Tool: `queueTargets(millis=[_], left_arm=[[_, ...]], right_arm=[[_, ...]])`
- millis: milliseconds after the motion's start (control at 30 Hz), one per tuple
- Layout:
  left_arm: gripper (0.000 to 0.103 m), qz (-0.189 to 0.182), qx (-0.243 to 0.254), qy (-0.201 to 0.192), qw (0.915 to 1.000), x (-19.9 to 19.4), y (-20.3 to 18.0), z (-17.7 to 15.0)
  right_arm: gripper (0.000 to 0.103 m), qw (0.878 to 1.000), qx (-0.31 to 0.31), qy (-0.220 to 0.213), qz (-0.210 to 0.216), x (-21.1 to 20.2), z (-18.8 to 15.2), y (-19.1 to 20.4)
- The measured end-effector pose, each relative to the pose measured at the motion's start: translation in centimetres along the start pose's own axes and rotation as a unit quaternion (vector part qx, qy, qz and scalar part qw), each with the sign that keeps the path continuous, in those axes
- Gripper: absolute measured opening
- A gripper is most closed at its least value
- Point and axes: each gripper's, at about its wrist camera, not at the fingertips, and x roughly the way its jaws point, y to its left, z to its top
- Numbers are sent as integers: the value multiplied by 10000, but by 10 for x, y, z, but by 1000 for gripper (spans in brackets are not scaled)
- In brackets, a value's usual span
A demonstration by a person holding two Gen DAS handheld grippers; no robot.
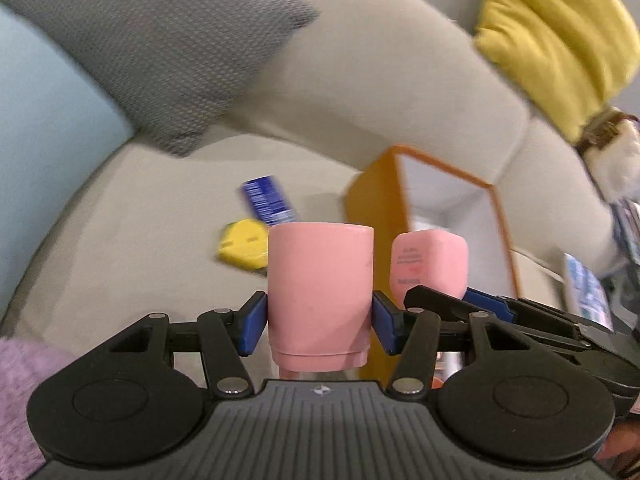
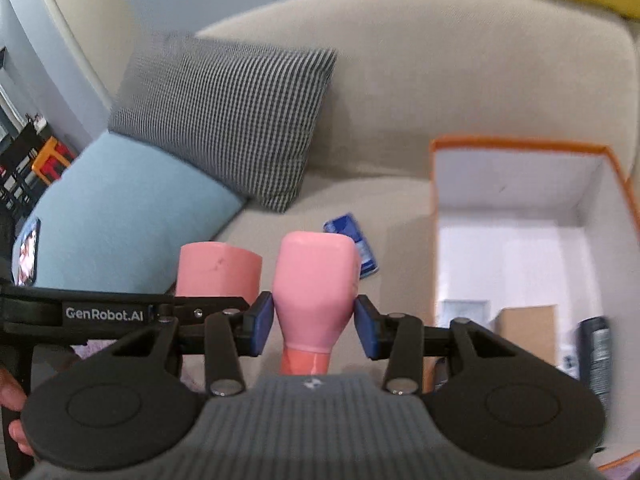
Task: Organize rigid objects
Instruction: 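Carry the pink cup with the left gripper while the right carries the pink bottle to the box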
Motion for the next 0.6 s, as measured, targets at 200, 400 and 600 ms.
queueTargets(millis=[200,400,600], left_arm=[[63,-515,368,173,9978,15,-54,30],[63,-653,768,456,9939,55,-113,60],[63,-491,901,757,9918,116,-150,67]], right_arm=[[45,9992,356,-113,-161,-31,14,-53],[45,9981,310,-127,-509,-40,34,-107],[45,9965,91,252,-792,-10,47,-158]])
